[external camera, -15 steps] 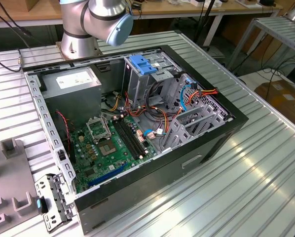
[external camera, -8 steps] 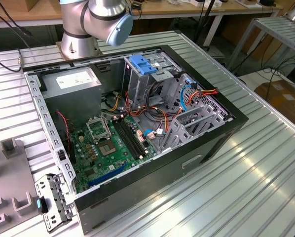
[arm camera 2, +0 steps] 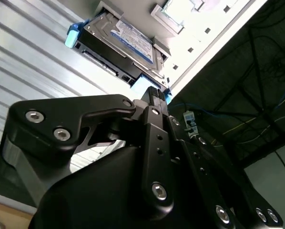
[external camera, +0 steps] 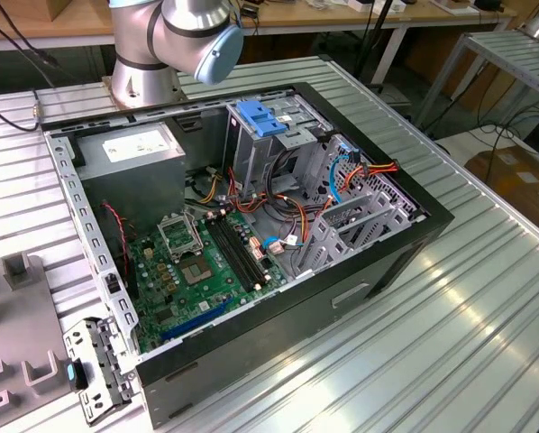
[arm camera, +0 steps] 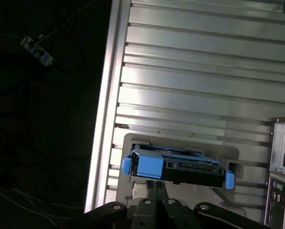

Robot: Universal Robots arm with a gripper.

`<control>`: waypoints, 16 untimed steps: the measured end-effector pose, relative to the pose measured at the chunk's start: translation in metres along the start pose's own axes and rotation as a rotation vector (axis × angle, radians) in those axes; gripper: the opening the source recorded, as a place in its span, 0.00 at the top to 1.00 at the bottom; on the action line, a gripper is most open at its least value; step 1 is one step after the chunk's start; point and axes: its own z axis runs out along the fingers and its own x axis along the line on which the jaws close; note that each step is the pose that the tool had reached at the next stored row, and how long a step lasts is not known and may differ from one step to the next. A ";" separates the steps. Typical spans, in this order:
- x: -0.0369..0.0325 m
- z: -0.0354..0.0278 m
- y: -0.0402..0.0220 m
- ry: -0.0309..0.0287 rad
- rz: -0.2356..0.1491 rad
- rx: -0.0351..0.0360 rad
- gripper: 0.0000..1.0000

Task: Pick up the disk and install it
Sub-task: 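Pick up the disk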

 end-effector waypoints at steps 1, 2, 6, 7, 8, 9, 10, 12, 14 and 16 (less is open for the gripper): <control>0.0000 0.0001 0.0000 0.0005 -0.018 0.0002 0.89; 0.0000 0.0001 0.0000 0.0016 -0.051 0.0005 0.89; -0.0001 0.0001 0.0000 0.0045 -0.138 0.0015 0.89; -0.0003 0.0002 0.0000 0.0059 -0.182 0.0019 0.89; -0.0005 0.0002 -0.0001 0.0074 -0.228 0.0025 0.89; -0.0006 0.0002 -0.0001 0.0085 -0.259 0.0028 0.89; -0.0008 0.0002 -0.0001 0.0101 -0.307 0.0033 0.89; -0.0009 0.0002 -0.0002 0.0111 -0.338 0.0036 0.89; -0.0009 0.0003 -0.0002 0.0130 -0.395 0.0043 0.89; -0.0009 0.0005 -0.0002 0.0148 -0.452 0.0048 0.89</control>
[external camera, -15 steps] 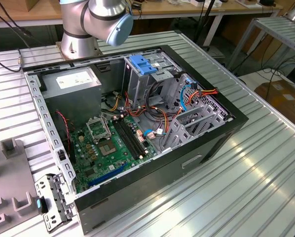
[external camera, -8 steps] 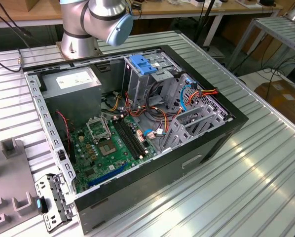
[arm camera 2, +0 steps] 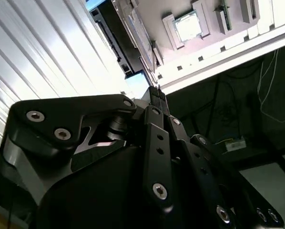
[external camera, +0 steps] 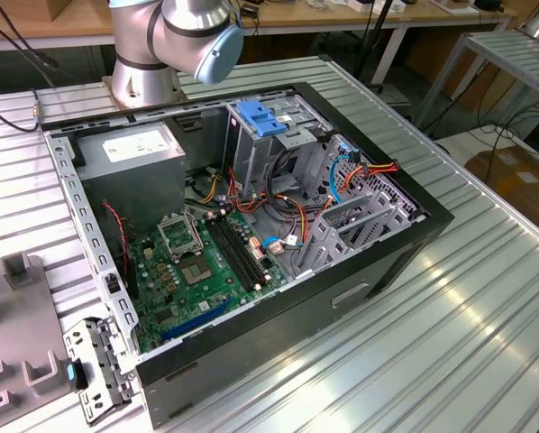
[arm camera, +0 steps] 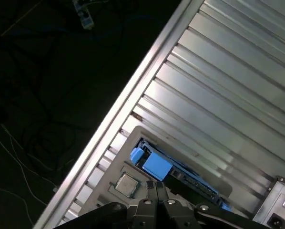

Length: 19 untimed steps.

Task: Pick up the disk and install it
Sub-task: 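Pick up the disk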

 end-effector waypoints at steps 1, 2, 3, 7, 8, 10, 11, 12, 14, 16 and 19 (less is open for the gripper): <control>0.0000 0.0000 0.0000 0.0008 -0.019 0.0002 0.89; 0.0000 0.0003 -0.0001 0.0020 -0.058 0.0007 0.89; 0.0000 0.0005 0.0000 0.0031 -0.091 0.0010 0.89; 0.0000 0.0016 -0.0001 0.0065 -0.200 0.0023 0.89; -0.0001 0.0022 -0.0001 0.0079 -0.242 0.0029 0.89; -0.0007 0.0045 0.0009 0.0103 -0.319 0.0037 0.89; -0.0021 0.0063 0.0028 0.0077 -0.333 0.0078 0.89; -0.0022 0.0075 0.0028 0.0057 -0.359 0.0108 0.89; -0.0023 0.0086 0.0028 0.0055 -0.399 0.0128 0.89; -0.0023 0.0101 0.0028 0.0050 -0.452 0.0154 0.89; -0.0023 0.0134 0.0027 0.0031 -0.559 0.0211 0.89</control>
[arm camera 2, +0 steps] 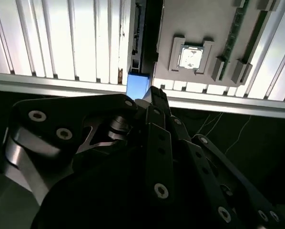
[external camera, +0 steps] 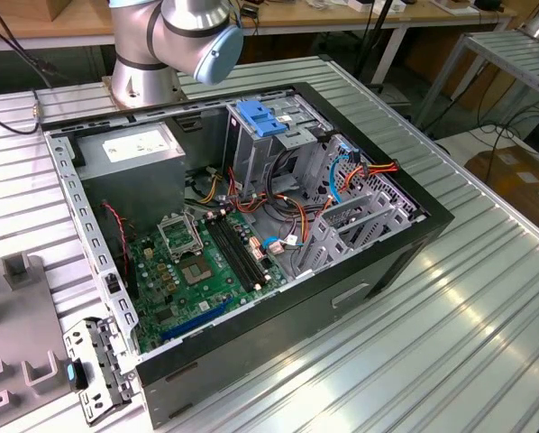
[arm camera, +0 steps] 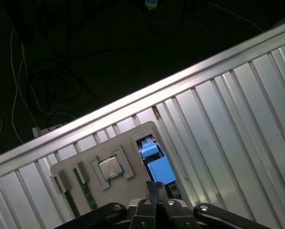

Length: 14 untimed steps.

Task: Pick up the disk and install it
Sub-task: 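Pick up the disk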

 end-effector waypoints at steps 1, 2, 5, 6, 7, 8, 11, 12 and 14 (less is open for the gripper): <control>0.0000 0.0006 0.0000 0.0001 -0.019 0.0007 0.89; 0.0000 0.0011 0.0000 0.0000 -0.036 0.0014 0.89; -0.0001 0.0032 0.0000 -0.0009 -0.101 0.0057 0.89; -0.0001 0.0038 0.0000 -0.0014 -0.122 0.0077 0.89; -0.0001 0.0042 0.0000 -0.0019 -0.134 0.0094 0.89; -0.0001 0.0048 0.0000 -0.0029 -0.152 0.0124 0.89; -0.0001 0.0062 0.0000 -0.0046 -0.187 0.0180 0.83; -0.0002 0.0069 -0.0001 -0.0054 -0.209 0.0205 0.76; -0.0001 0.0078 0.0000 -0.0055 -0.232 0.0207 0.64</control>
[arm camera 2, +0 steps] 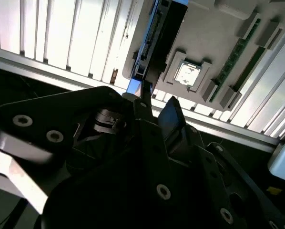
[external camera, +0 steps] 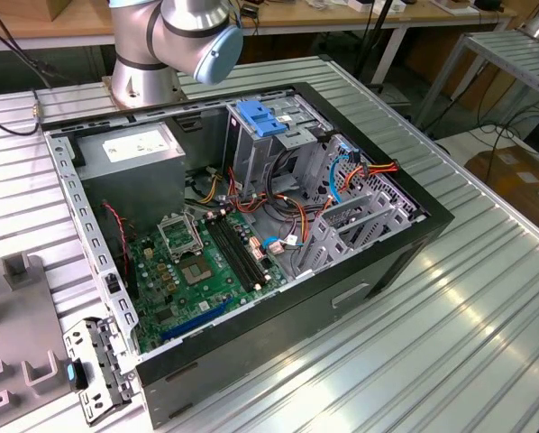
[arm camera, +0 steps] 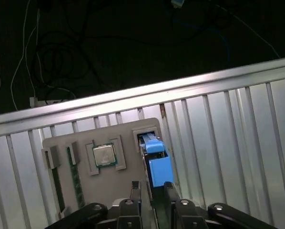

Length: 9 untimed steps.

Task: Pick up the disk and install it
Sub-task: 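Pick up the disk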

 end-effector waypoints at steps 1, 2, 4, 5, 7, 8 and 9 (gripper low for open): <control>0.0001 0.0007 0.0003 -0.0001 -0.012 0.0000 0.58; 0.0002 0.0012 0.0014 0.0001 -0.018 -0.0003 0.58; -0.0001 0.0049 0.0044 0.0000 -0.020 -0.0003 0.46; -0.0005 0.0072 0.0048 -0.0001 -0.024 -0.0001 0.46; -0.0005 0.0102 0.0048 -0.0003 -0.070 -0.0006 0.40; -0.0004 0.0103 0.0049 -0.0003 -0.075 -0.0006 0.40; -0.0004 0.0103 0.0050 -0.0004 -0.075 -0.0003 0.40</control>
